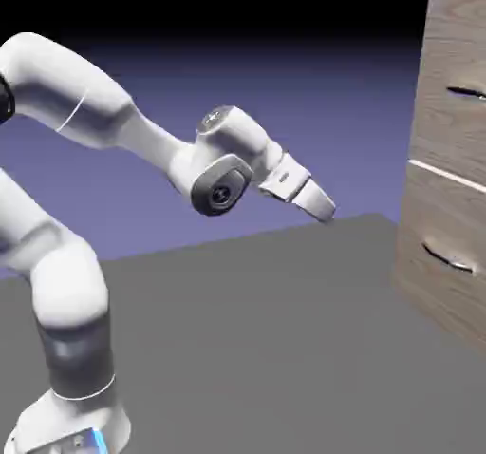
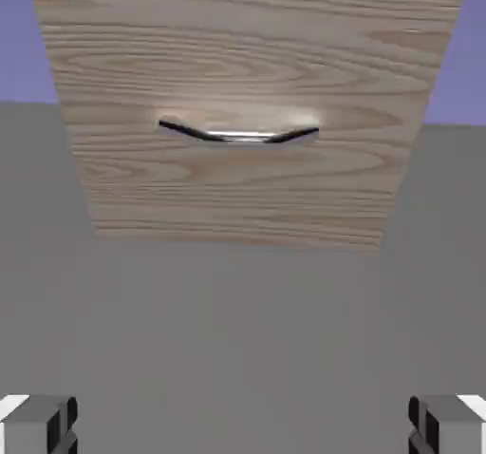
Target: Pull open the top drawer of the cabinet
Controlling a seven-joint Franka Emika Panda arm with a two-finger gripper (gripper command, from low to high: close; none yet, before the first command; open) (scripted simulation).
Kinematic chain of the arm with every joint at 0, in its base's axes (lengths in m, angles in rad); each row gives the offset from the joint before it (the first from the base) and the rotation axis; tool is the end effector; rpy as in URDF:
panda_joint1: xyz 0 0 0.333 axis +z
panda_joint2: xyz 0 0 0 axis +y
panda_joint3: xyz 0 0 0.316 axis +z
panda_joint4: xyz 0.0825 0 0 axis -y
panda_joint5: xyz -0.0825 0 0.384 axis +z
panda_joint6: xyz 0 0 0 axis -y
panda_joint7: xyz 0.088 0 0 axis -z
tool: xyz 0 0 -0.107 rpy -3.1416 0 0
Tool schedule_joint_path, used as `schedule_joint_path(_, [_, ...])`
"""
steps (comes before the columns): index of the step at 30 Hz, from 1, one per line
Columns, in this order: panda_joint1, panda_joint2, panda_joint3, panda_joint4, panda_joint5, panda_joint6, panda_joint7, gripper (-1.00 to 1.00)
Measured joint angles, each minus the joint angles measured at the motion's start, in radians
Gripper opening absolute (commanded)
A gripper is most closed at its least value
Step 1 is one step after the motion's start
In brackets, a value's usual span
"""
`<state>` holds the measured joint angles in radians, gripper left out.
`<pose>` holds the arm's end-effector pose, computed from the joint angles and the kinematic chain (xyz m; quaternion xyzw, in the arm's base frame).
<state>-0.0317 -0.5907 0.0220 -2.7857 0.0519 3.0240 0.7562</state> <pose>0.3906 -0.0074 0.4764 -0.8407 0.3620 -0.3725 0.1532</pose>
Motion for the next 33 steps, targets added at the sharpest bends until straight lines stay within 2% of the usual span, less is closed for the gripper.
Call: schedule_joint_path(33, [-1.196,-0.567,0.601,0.664,1.421,-0.355,0.416,0.00])
